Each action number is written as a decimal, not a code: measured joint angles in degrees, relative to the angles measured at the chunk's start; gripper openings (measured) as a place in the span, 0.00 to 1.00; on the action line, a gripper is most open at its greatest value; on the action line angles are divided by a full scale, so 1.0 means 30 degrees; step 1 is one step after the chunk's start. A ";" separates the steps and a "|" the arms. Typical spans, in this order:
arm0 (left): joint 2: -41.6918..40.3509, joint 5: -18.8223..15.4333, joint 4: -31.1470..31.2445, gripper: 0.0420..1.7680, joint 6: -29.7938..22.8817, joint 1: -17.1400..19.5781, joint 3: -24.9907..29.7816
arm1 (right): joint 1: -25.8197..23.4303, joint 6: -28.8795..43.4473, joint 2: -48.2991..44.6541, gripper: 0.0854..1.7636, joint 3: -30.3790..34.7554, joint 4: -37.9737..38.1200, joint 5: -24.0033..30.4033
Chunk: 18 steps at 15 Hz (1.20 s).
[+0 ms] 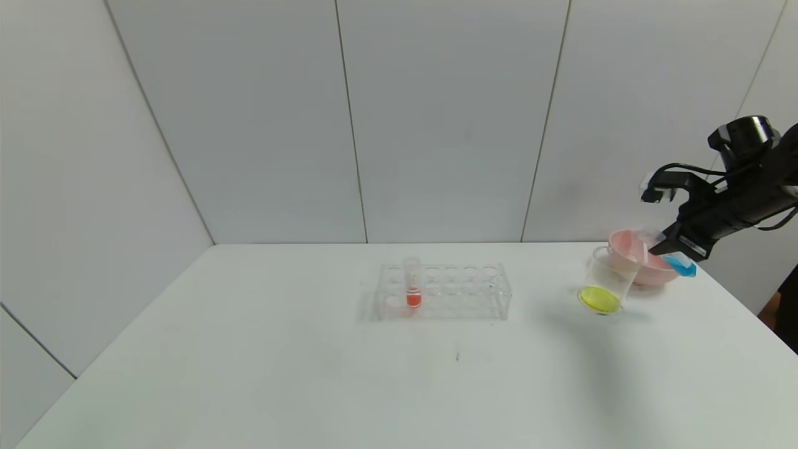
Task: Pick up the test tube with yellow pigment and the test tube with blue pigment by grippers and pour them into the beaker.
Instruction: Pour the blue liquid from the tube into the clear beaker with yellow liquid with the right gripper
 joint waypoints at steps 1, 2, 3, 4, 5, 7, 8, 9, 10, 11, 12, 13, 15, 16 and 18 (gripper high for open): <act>0.0000 -0.0008 0.0000 1.00 -0.0008 0.0000 0.0000 | 0.0114 -0.0037 -0.0073 0.25 -0.0008 0.0041 -0.0549; 0.0000 0.0008 0.0000 1.00 -0.0008 0.0000 0.0000 | 0.0276 -0.0093 -0.0130 0.25 -0.0008 0.0130 -0.1097; 0.0000 0.0008 0.0000 1.00 0.0000 0.0000 0.0000 | 0.0427 -0.0158 -0.0187 0.25 -0.0008 0.0248 -0.1605; 0.0000 0.0008 0.0000 1.00 -0.0008 0.0000 0.0000 | 0.0565 -0.0488 -0.0248 0.25 -0.0008 0.0504 -0.2052; 0.0000 0.0008 0.0000 1.00 -0.0008 0.0000 0.0000 | 0.0646 -0.0959 -0.0305 0.25 -0.0008 0.0666 -0.2499; 0.0000 0.0008 0.0000 1.00 0.0000 0.0000 0.0000 | 0.0866 -0.1268 -0.0370 0.25 -0.0008 0.0841 -0.3218; 0.0000 0.0008 0.0000 1.00 -0.0008 0.0000 0.0000 | 0.1040 -0.1378 -0.0386 0.25 -0.0008 0.0841 -0.3564; -0.0008 0.0008 0.0000 1.00 -0.0008 0.0000 0.0000 | 0.1195 -0.1471 -0.0386 0.25 0.0000 0.0841 -0.4047; -0.0008 0.0008 0.0000 1.00 -0.0008 0.0000 0.0000 | 0.1390 -0.1516 -0.0378 0.25 0.0000 0.0825 -0.4539; -0.0008 0.0008 0.0000 1.00 -0.0008 0.0000 0.0000 | 0.1564 -0.1516 -0.0341 0.25 0.0000 0.0825 -0.4905; -0.0008 0.0000 0.0000 1.00 -0.0008 0.0000 0.0000 | 0.1731 -0.1536 -0.0297 0.25 0.0000 0.0796 -0.5108; 0.0000 0.0000 0.0000 1.00 -0.0008 0.0000 0.0000 | 0.1869 -0.1536 -0.0240 0.25 0.0000 0.0768 -0.5315; 0.0000 0.0008 0.0000 1.00 0.0000 0.0000 0.0000 | 0.2162 -0.1536 -0.0093 0.25 0.0000 0.0752 -0.5811; 0.0000 0.0000 0.0000 1.00 0.0000 0.0000 0.0000 | 0.2300 -0.1528 -0.0008 0.25 0.0000 0.0707 -0.6026; 0.0000 0.0000 0.0000 1.00 -0.0008 0.0000 0.0000 | 0.2536 -0.1528 0.0167 0.25 0.0000 0.0670 -0.6632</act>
